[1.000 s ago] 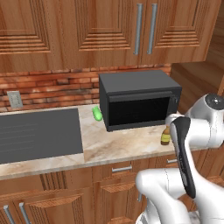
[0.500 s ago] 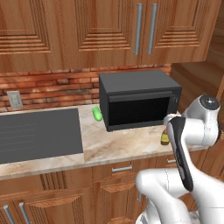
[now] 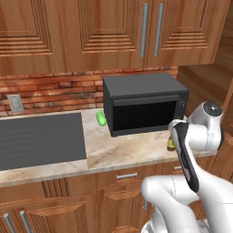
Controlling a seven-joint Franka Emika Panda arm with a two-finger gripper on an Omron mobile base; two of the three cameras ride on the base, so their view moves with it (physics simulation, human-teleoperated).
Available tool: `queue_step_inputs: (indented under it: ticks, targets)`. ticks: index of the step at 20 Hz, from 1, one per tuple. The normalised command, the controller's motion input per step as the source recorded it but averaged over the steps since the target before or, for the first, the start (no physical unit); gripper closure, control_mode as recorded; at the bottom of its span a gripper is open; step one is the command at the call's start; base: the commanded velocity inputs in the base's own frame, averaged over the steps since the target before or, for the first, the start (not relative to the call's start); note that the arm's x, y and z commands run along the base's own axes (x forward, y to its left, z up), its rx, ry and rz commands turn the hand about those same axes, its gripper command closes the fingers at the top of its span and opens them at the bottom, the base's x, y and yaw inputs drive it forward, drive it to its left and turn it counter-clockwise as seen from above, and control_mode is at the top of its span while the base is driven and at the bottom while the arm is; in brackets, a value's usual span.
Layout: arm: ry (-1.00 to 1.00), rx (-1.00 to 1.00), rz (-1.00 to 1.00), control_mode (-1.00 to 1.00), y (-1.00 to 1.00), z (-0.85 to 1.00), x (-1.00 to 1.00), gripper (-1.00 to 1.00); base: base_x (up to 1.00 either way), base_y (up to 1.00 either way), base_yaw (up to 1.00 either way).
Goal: Pick the boxed food and honey bottle from the counter and place them in the cabinets closest to them.
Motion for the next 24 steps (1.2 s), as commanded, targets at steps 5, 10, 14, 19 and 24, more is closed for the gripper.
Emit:
queue_step_inputs:
  ticks: [5,10,14,19,24]
  targets:
    - [0.01,0.0,0.0,-1.0,-0.07,-0.21,0.29,-1.0,0.0,0.0,0.0]
    - [0.02,0.0,0.0,-1.0,-0.05,-0.21,0.3,-1.0,0.0,0.0,0.0]
    - [0.02,0.0,0.0,-1.0,-0.03,-0.21,0.28,-1.0,0.0,0.0,0.0]
    - [0.02,0.0,0.0,-1.0,-0.02,-0.22,0.28,-1.0,0.0,0.0,0.0]
    - [0.01,0.0,0.0,-1.0,-0.04,-0.21,0.24,-1.0,0.0,0.0,0.0]
